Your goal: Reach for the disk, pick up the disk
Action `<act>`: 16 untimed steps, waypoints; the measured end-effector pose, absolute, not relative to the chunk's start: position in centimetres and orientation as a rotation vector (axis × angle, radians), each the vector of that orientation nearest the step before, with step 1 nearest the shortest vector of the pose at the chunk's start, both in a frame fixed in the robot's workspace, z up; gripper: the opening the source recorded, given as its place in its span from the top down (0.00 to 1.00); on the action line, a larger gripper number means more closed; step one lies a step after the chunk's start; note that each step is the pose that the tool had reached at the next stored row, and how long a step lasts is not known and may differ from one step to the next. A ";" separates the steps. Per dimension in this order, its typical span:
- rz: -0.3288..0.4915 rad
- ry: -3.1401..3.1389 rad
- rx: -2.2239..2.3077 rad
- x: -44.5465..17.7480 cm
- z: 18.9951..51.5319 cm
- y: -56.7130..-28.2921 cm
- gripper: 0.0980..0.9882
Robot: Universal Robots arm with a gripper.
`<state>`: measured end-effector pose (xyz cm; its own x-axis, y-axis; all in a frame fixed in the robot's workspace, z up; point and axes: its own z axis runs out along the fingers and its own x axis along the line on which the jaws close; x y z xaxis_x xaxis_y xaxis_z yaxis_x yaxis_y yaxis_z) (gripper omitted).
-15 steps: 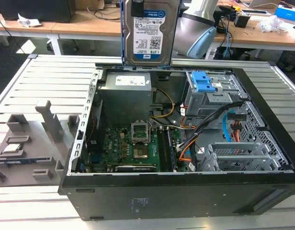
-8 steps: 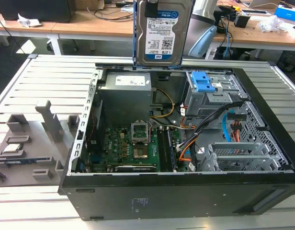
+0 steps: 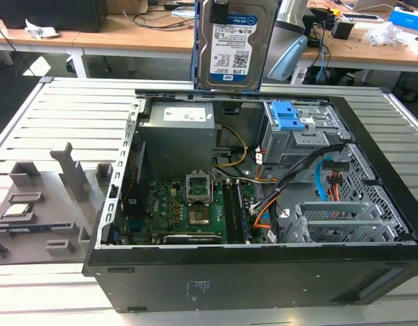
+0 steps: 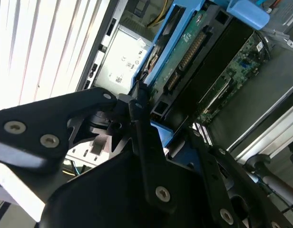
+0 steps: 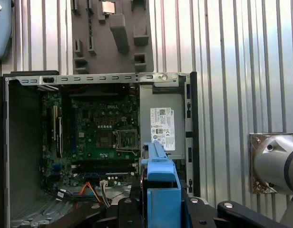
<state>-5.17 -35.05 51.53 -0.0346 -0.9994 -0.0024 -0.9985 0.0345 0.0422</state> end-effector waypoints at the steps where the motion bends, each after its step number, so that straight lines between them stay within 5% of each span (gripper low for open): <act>1: -0.050 -2.239 2.164 -4.9 51.5 -35.1 0.70; 16: -0.051 -2.237 2.166 -4.0 51.5 -35.6 0.70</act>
<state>-4.02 -35.61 51.53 -0.0324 -0.9995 -0.0027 -0.9986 0.0323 0.0428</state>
